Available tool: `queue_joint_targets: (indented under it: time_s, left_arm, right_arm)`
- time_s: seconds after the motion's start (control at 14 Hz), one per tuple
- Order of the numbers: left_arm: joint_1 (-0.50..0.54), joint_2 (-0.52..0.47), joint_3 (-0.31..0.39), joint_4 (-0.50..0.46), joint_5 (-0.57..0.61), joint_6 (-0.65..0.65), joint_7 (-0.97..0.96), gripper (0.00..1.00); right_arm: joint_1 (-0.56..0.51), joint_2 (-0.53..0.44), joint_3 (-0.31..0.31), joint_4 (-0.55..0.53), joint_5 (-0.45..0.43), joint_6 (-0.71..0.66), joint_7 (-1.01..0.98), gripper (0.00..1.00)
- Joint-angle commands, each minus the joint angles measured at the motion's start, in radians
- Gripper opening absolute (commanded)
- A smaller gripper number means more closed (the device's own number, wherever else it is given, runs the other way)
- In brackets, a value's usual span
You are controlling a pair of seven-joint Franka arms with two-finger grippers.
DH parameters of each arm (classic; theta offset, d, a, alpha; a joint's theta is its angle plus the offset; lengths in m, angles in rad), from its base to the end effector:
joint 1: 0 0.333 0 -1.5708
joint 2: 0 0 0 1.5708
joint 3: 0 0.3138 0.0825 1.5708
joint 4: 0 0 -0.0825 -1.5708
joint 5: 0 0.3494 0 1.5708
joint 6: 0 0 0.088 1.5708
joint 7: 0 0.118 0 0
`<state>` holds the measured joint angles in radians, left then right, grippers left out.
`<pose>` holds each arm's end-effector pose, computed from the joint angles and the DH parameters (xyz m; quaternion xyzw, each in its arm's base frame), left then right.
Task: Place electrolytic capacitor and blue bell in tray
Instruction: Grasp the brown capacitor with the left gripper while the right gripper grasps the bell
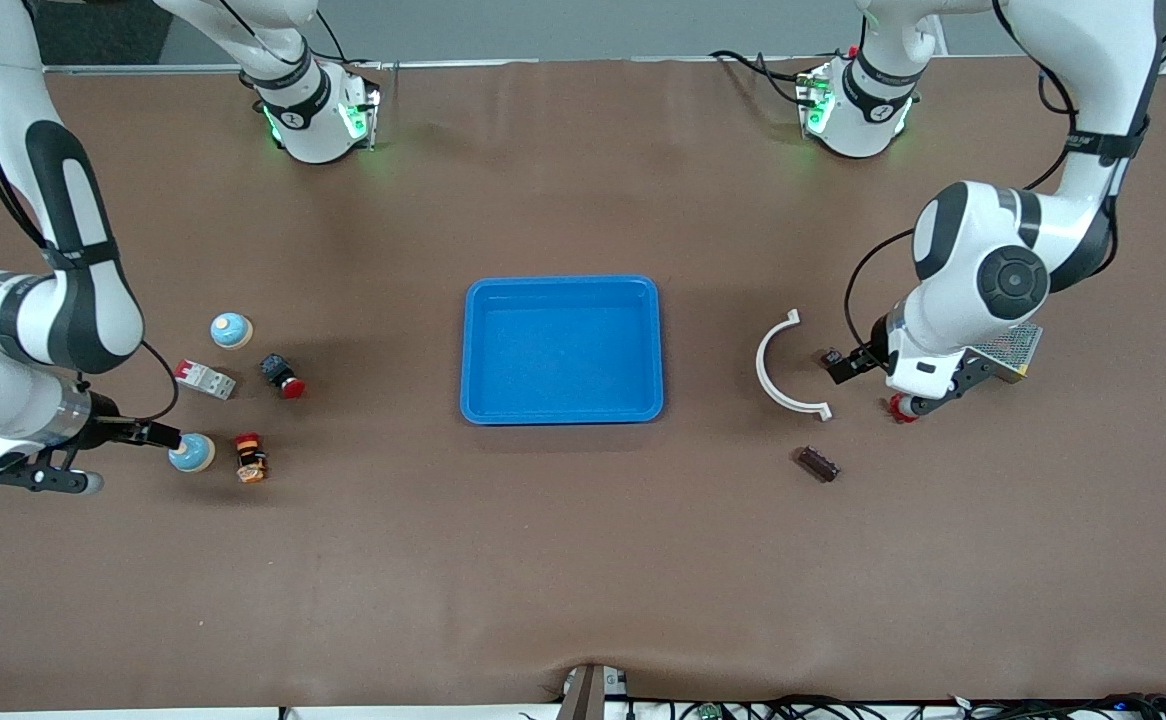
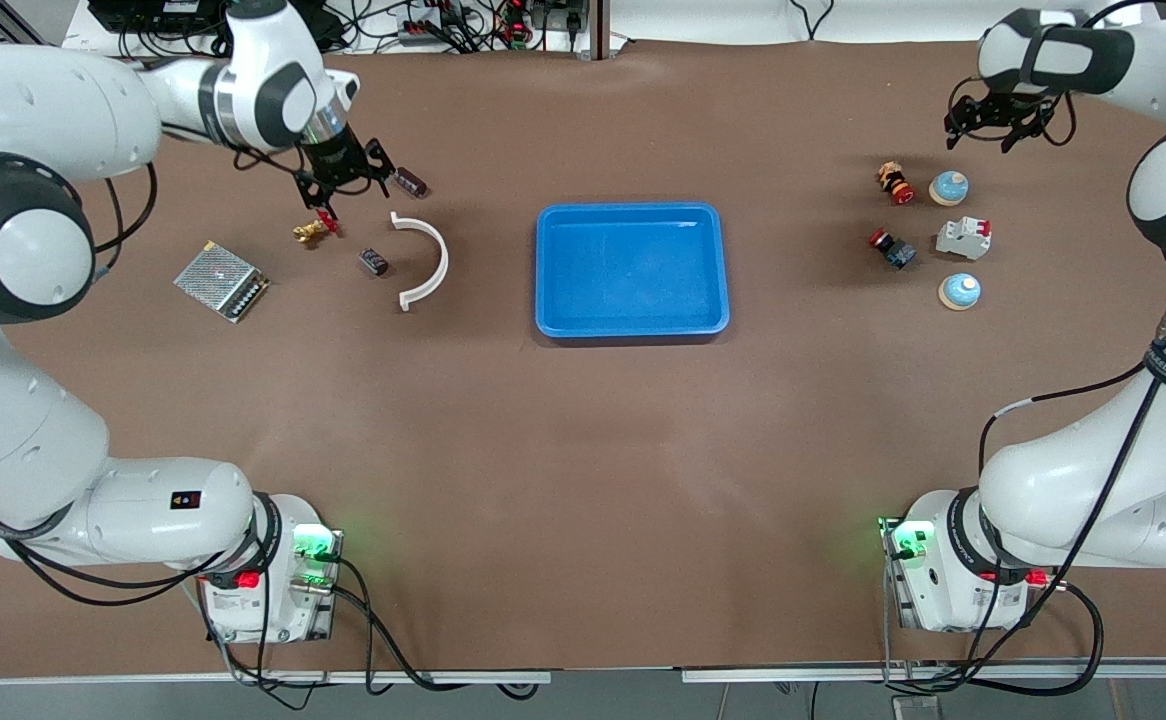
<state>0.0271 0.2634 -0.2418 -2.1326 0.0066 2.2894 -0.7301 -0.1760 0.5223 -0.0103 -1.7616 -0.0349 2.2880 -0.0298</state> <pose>0.5224 -0.1120 0.2911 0.9653 0.2546 -0.0572 0.0033 0.6237 -0.1181 0.2800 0.9977 -0.0661 0.0003 0.0159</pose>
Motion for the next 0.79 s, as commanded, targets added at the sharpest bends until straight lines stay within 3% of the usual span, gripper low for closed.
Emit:
queue_joint_targets:
  time_s: [0.0, 0.21, 0.36, 0.71]
  left_arm:
    - [0.002, 0.017, -0.002, -0.058, 0.009, 0.09, -0.022, 0.93]
    - [0.004, 0.046, -0.002, -0.069, 0.01, 0.096, -0.032, 0.8]
    - [0.002, 0.059, -0.002, -0.075, 0.01, 0.102, -0.06, 0.78]
    - [0.002, 0.095, -0.001, -0.075, 0.015, 0.104, -0.123, 0.72]
  right_arm:
    - [-0.014, 0.04, 0.012, -0.027, -0.002, 0.073, -0.006, 1.0]
    - [-0.013, 0.059, 0.012, -0.082, 0.0, 0.169, -0.007, 1.0]
    - [-0.013, 0.082, 0.012, -0.102, 0.0, 0.232, -0.007, 1.0]
    - [-0.013, 0.096, 0.01, -0.102, -0.002, 0.235, -0.009, 1.0]
